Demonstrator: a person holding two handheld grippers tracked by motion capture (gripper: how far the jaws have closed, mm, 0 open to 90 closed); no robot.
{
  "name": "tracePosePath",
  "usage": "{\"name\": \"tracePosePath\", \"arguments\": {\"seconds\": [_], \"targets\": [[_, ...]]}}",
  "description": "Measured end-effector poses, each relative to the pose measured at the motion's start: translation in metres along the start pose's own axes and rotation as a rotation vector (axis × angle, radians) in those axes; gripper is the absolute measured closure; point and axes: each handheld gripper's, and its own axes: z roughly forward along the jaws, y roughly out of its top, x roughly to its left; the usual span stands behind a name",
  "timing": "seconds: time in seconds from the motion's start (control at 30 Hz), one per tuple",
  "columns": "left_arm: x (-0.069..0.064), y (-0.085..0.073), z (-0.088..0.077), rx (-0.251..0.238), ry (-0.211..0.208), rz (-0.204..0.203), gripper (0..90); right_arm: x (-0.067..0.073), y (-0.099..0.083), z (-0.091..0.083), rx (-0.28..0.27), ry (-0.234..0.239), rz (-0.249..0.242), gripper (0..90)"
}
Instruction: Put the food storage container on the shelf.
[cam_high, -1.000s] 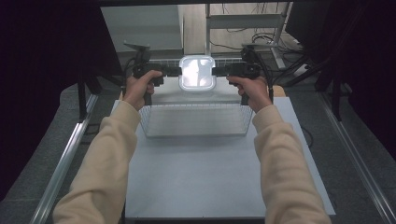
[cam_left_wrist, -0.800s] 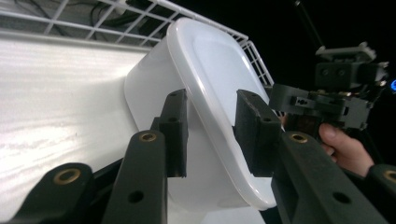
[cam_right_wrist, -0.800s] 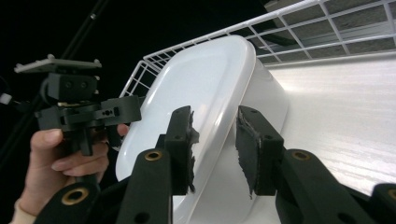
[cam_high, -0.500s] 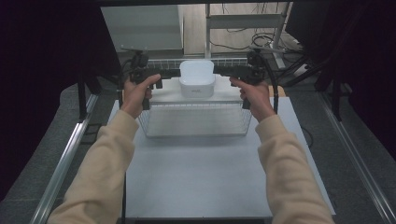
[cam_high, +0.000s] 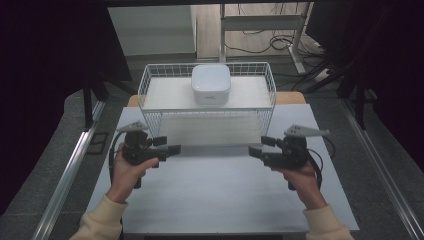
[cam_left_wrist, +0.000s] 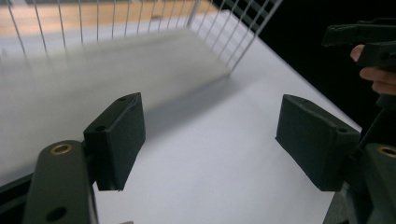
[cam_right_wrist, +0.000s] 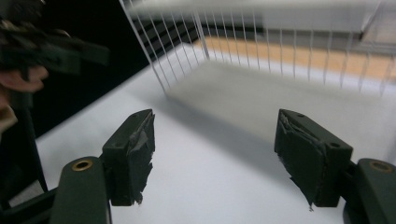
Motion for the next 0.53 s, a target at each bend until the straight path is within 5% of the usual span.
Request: {"name": "tracePosePath", "arguments": {"seconds": [0.17, 0.53], "targets": [[-0.002, -0.033, 0.004, 0.018, 0.005, 0.008, 22.9, -0.011, -0.051, -0.003, 0.091, -0.038, 0.015, 27.8], [-0.005, -0.047, 0.011, 0.045, 0.02, 0.035, 22.4, -0.009, -0.054, -0.005, 0.075, -0.053, 0.014, 26.6]]}}
